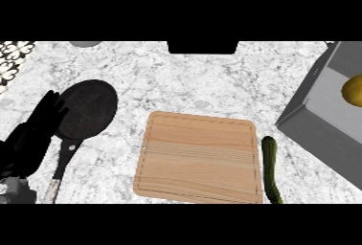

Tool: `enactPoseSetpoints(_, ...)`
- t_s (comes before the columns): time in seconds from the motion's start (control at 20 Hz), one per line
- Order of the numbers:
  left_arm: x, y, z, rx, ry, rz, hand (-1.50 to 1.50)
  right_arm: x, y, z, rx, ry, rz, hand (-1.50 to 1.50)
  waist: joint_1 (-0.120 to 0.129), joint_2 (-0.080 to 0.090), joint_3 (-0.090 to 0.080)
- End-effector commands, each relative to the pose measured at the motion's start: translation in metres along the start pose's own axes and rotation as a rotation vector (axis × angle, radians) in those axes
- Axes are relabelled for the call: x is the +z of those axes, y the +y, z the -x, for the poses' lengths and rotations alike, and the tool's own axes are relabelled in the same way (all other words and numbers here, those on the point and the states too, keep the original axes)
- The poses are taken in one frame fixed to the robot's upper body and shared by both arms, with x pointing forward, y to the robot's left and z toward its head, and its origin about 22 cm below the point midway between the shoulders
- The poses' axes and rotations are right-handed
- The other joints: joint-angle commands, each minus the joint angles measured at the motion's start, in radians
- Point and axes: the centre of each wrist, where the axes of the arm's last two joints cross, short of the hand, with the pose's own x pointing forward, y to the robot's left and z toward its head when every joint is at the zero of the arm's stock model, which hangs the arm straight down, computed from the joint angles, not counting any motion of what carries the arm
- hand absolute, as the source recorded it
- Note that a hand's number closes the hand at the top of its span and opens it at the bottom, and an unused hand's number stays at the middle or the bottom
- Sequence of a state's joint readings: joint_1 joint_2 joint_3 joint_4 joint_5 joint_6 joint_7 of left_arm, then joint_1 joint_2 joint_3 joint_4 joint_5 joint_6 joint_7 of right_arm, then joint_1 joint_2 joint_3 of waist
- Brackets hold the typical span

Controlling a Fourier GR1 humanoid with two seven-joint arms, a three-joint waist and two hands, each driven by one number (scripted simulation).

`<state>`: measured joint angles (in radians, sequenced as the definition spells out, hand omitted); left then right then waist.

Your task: Pick the lemon from the cutting board and place it in the cardboard box

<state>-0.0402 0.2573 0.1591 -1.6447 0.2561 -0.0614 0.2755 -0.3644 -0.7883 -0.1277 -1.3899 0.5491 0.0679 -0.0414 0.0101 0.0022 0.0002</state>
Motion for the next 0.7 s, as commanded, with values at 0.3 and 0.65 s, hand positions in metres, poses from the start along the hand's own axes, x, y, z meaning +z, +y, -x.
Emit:
enactPoseSetpoints(0.3,-0.005,0.003,-0.003,0.002,0.007,0.02,0.0,-0.003,0.071,0.045,-0.06,0.209,-0.271,-1.5,0.003,0.002,0.0)
enactPoseSetpoints(0.65,-0.006,0.005,0.014,-0.009,0.016,0.004,0.0,0.007,0.08,0.082,-0.176,0.075,-0.234,-1.5,-0.003,0.001,0.0)
